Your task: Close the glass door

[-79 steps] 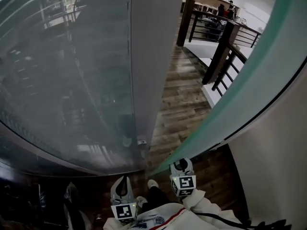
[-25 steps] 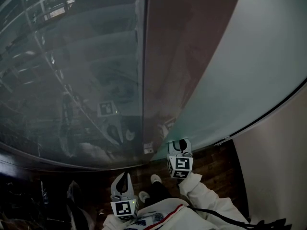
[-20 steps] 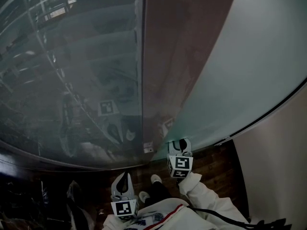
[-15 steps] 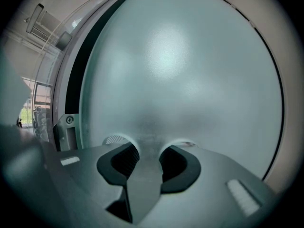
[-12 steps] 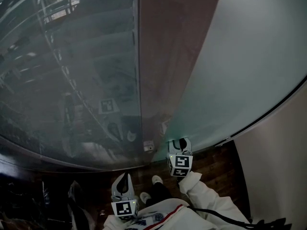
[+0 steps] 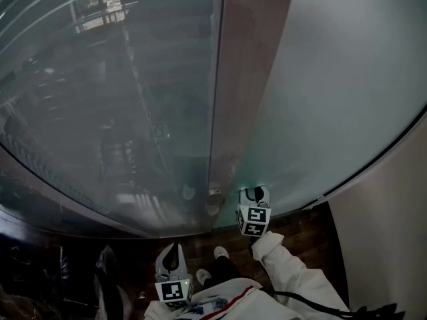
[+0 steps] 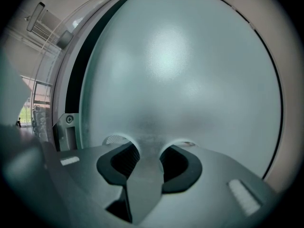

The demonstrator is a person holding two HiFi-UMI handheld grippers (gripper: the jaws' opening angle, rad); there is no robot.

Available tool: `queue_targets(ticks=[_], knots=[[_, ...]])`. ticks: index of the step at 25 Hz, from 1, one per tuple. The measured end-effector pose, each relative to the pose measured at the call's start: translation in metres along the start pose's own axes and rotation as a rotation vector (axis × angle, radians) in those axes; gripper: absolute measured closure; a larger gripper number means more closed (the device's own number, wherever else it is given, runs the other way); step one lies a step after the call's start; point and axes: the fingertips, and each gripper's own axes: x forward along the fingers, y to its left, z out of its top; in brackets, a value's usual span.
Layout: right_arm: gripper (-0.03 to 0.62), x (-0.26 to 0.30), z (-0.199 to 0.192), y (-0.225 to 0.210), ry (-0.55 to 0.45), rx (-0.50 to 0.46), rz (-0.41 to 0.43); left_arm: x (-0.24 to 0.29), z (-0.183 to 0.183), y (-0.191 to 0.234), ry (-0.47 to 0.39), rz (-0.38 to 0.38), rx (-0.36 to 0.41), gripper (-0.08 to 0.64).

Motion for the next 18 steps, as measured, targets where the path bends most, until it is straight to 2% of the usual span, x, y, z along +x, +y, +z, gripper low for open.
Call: queue_targets(ticks=[4, 8, 9, 11, 15, 18], knots=[[0.447, -0.004, 0.001, 0.001, 0.017, 0.006, 0.013, -0.014, -0.014, 0.003, 0.000, -0.004, 0.001, 0.557], [0.442, -0.032, 0.001, 0.003, 0.063, 0.009, 0.042, -0.023, -0.011, 0.004, -0.011, 0.004, -0.021, 0.557], [0.451, -0.043, 0.003, 0.001, 0.047, 0.013, 0.040, -0.023, -0.012, 0.001, -0.014, -0.005, -0.019, 0.557], [0.584, -0.066, 0.007, -0.003, 0.011, 0.034, 0.041, -0.022, -0.023, -0.005, -0.005, -0.037, -0.005, 0.557], [0.584, -0.108, 0.013, -0.008, 0.008, 0.071, 0.079, -0.022, -0.034, -0.017, 0.019, -0.060, -0.009, 0.557], [0.586, -0.128, 0.017, -0.008, 0.018, 0.081, 0.094, -0.016, -0.026, -0.025, -0.023, -0.076, -0.008, 0.557]])
